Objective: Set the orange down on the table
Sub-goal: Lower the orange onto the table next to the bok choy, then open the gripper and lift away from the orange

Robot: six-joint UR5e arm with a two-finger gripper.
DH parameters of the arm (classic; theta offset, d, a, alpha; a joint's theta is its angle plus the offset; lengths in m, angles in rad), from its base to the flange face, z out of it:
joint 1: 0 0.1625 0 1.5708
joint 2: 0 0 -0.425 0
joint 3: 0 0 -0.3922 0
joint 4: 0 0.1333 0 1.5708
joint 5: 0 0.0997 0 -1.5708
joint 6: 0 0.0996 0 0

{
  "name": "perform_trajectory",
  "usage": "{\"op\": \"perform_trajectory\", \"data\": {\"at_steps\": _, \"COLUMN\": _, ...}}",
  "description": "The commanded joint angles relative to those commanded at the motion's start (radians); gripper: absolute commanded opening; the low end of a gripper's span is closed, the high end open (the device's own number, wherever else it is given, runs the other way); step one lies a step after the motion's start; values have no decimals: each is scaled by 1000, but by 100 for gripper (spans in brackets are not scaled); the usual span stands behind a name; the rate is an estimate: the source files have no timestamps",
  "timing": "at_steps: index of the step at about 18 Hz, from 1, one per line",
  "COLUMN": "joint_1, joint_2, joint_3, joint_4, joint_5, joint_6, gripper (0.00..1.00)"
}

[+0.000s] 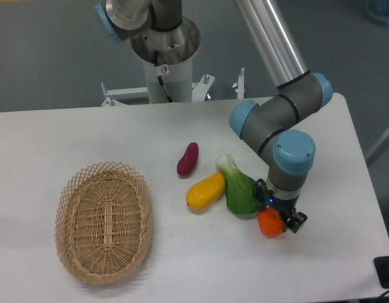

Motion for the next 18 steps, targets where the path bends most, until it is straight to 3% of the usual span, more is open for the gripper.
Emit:
{"op": "perform_trajectory", "data": {"at_steps": 3, "joint_1": 0, "joint_2": 11, "joint_3": 14, "joint_4": -3, "joint_5": 0, "joint_6": -2, "gripper": 100}}
{"op": "perform_trajectory", "data": {"at_steps": 7, "joint_1": 3, "joint_2": 26, "joint_3": 28, "joint_4": -5, "joint_5": 0, "joint_6": 14, "gripper": 100}}
{"op": "perform_trajectory", "data": {"at_steps": 12, "joint_1": 48, "joint_2": 71, "joint_3": 41, "joint_4": -54, "joint_5": -60, "joint_6": 35, "gripper": 100}}
{"op": "perform_trajectory", "data": {"at_steps": 16, "joint_1": 40, "joint_2": 78, "joint_3": 80, "joint_4": -110, "joint_5": -57, "joint_6": 54, "gripper": 100}}
{"op": "perform_trajectory", "data": {"at_steps": 18, "joint_1": 40, "joint_2": 87, "joint_3": 103, "joint_4": -182, "joint_5": -55, "joint_6": 57, "gripper": 100}}
